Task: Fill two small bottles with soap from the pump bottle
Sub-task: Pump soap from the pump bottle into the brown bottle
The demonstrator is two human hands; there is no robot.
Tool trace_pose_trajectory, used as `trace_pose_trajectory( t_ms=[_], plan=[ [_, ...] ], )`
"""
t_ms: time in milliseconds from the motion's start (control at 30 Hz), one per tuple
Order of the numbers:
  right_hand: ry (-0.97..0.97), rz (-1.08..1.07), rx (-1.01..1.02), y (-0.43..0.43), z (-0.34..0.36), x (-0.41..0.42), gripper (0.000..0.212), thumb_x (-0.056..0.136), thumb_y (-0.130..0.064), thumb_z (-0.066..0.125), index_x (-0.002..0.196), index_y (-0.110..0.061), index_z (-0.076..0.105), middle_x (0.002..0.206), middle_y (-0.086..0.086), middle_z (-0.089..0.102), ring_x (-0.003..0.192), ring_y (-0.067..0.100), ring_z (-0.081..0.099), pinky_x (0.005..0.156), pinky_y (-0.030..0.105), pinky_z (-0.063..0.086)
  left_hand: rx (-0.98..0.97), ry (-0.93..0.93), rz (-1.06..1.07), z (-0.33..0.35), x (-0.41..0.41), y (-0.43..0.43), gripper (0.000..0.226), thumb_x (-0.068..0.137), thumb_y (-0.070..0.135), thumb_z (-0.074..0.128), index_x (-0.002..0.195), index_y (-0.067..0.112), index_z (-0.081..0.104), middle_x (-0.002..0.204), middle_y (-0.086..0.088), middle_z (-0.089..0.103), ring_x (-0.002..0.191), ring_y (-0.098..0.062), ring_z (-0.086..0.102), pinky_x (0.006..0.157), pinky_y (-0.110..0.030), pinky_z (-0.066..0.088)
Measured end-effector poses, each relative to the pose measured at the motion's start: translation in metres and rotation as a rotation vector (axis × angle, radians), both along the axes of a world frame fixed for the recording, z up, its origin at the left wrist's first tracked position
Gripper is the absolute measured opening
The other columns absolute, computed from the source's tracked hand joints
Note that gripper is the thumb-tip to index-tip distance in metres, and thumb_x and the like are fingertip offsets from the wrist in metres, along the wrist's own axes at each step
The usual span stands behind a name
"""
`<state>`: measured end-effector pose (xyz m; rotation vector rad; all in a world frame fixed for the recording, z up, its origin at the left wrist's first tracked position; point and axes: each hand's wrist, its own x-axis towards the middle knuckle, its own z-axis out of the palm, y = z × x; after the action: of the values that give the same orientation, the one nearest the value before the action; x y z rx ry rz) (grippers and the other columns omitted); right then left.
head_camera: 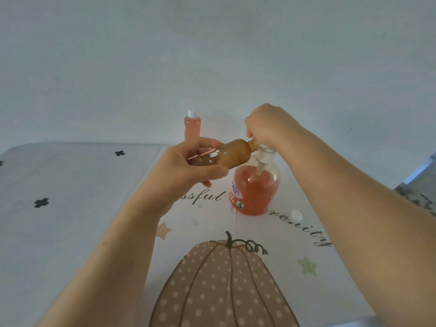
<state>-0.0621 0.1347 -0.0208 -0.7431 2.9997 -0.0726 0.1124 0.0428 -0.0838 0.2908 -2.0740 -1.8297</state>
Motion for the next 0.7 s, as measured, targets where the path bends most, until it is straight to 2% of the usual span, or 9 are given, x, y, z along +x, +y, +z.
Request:
trace_pose_trajectory(
  t_ms=[67, 100, 167, 267, 367, 467, 533, 700],
  plan=[
    [-0.037, 0.027, -0.133, 0.007, 0.001, 0.003, 0.027, 0.094, -0.01, 0.056, 0.117, -0.006, 0.068, 0.1, 0.009, 0.062, 0.09, 0.032, 0.064, 0.074, 0.035, 0.047, -0.006, 0.005, 0.005, 0.0, 0.001, 0.001, 0.04, 0.071, 0.008, 0.083, 0.106, 0.025, 0.072, 0.084, 0.006, 0.071, 0.064, -0.016, 0.064, 0.068, -0.027, 0.052],
    [-0.046, 0.029, -0.191, 0.012, 0.003, 0.006, 0.028, 0.099, -0.014, 0.047, 0.116, -0.005, 0.067, 0.105, 0.011, 0.065, 0.101, 0.033, 0.065, 0.078, 0.037, 0.049, -0.003, 0.015, 0.013, 0.0, 0.001, 0.002, 0.041, 0.071, 0.008, 0.083, 0.106, 0.026, 0.072, 0.086, 0.005, 0.072, 0.064, -0.016, 0.064, 0.069, -0.029, 0.052],
    [-0.012, 0.042, -0.288, 0.016, 0.007, 0.01, 0.033, 0.102, -0.017, 0.039, 0.116, -0.004, 0.067, 0.114, 0.015, 0.067, 0.11, 0.035, 0.064, 0.085, 0.039, 0.05, 0.018, 0.042, 0.036, 0.001, 0.001, 0.004, 0.041, 0.071, 0.006, 0.084, 0.103, 0.028, 0.073, 0.09, 0.002, 0.072, 0.063, -0.015, 0.064, 0.068, -0.031, 0.05],
    [-0.006, 0.036, -0.338, 0.018, 0.017, 0.017, 0.034, 0.102, -0.017, 0.039, 0.115, -0.003, 0.066, 0.116, 0.017, 0.067, 0.111, 0.037, 0.064, 0.089, 0.042, 0.052, 0.064, 0.089, 0.045, 0.004, 0.002, 0.011, 0.041, 0.071, 0.001, 0.082, 0.103, 0.025, 0.073, 0.093, -0.003, 0.071, 0.062, -0.012, 0.063, 0.063, -0.021, 0.051],
    [0.017, 0.038, -0.303, 0.019, 0.021, 0.018, 0.032, 0.102, -0.016, 0.038, 0.113, -0.003, 0.065, 0.115, 0.017, 0.067, 0.108, 0.037, 0.064, 0.086, 0.04, 0.051, 0.061, 0.097, 0.04, 0.005, 0.003, 0.014, 0.04, 0.072, -0.001, 0.081, 0.103, 0.023, 0.072, 0.09, 0.0, 0.07, 0.06, -0.009, 0.062, 0.059, -0.015, 0.048],
    [-0.053, -0.012, -0.261, 0.01, 0.02, 0.011, 0.026, 0.096, -0.009, 0.045, 0.108, -0.004, 0.068, 0.113, 0.012, 0.071, 0.082, 0.029, 0.063, 0.065, 0.03, 0.046, 0.057, 0.095, 0.041, 0.006, 0.004, 0.012, 0.039, 0.072, -0.001, 0.08, 0.102, 0.024, 0.072, 0.087, 0.004, 0.071, 0.059, -0.01, 0.061, 0.057, -0.013, 0.047],
    [-0.068, -0.04, -0.242, 0.005, 0.018, 0.004, 0.027, 0.093, -0.006, 0.048, 0.109, -0.004, 0.07, 0.112, 0.011, 0.073, 0.077, 0.025, 0.059, 0.057, 0.027, 0.038, 0.051, 0.076, 0.041, 0.006, 0.003, 0.011, 0.039, 0.073, 0.001, 0.081, 0.102, 0.025, 0.072, 0.086, 0.004, 0.071, 0.059, -0.012, 0.062, 0.055, -0.013, 0.046],
    [-0.107, -0.062, -0.204, 0.004, 0.004, 0.002, 0.034, 0.092, -0.003, 0.061, 0.125, -0.007, 0.069, 0.125, 0.011, 0.067, 0.105, 0.028, 0.066, 0.08, 0.028, 0.046, 0.003, 0.005, 0.049, 0.006, 0.002, 0.005, 0.039, 0.07, 0.009, 0.084, 0.103, 0.027, 0.072, 0.083, 0.006, 0.071, 0.062, -0.014, 0.064, 0.06, -0.02, 0.047]
  ],
)
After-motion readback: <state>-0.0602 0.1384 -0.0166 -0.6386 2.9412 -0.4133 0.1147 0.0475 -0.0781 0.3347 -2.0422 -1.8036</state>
